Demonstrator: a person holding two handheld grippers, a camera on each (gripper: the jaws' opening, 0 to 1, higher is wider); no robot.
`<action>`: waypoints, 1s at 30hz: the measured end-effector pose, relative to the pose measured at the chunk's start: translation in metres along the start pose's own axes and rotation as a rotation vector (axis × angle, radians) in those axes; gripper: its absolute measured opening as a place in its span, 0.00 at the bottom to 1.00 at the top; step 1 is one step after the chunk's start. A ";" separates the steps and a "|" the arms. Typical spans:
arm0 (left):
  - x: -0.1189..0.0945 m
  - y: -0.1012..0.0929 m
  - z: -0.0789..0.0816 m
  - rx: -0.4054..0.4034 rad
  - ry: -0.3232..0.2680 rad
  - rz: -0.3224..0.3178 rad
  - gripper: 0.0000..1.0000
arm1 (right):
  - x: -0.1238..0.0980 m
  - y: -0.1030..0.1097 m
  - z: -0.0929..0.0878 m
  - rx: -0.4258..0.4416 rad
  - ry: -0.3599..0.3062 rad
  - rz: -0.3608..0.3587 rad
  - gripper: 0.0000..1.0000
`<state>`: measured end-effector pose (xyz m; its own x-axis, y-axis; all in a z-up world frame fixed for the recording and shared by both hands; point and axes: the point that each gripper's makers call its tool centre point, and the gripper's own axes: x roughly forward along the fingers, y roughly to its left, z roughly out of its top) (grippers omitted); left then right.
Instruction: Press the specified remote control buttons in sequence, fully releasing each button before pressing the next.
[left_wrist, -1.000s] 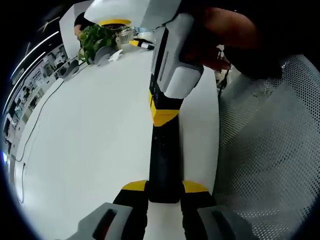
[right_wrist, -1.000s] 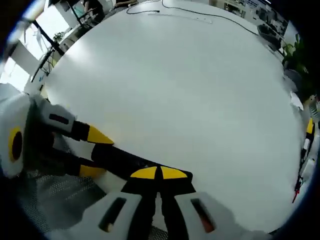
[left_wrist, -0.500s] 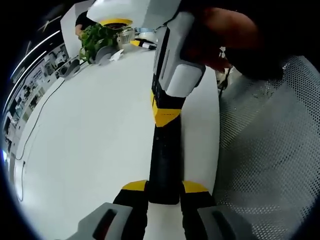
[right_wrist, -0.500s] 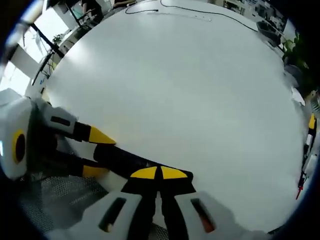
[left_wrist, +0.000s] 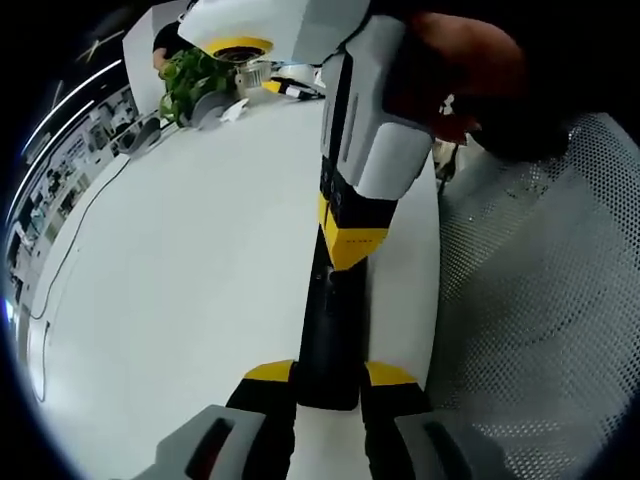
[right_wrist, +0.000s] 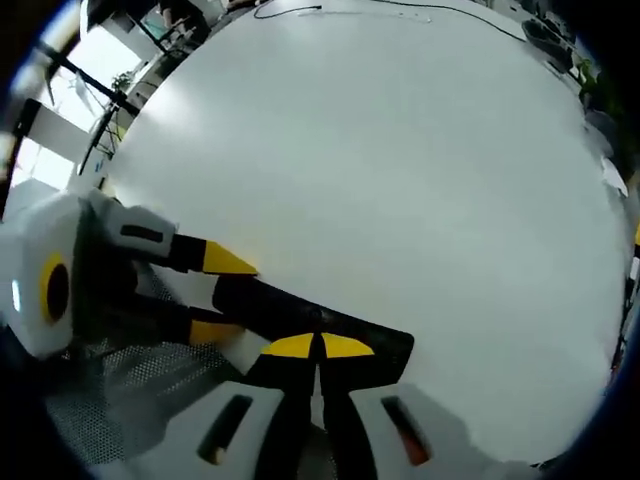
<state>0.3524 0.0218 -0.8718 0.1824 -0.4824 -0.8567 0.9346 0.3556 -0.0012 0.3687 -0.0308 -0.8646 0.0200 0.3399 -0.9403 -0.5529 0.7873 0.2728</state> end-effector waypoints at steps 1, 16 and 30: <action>0.000 0.000 0.000 -0.002 -0.001 0.001 0.25 | 0.000 0.000 0.000 -0.002 0.002 -0.002 0.00; 0.001 0.000 0.000 0.017 -0.014 0.000 0.25 | 0.001 0.000 -0.001 0.071 -0.013 0.062 0.00; 0.001 -0.001 0.001 0.024 -0.019 -0.001 0.25 | -0.003 -0.006 -0.015 0.120 0.078 0.085 0.00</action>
<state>0.3518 0.0203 -0.8718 0.1873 -0.4975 -0.8470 0.9417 0.3363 0.0107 0.3590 -0.0442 -0.8668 -0.0899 0.3709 -0.9243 -0.4459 0.8149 0.3704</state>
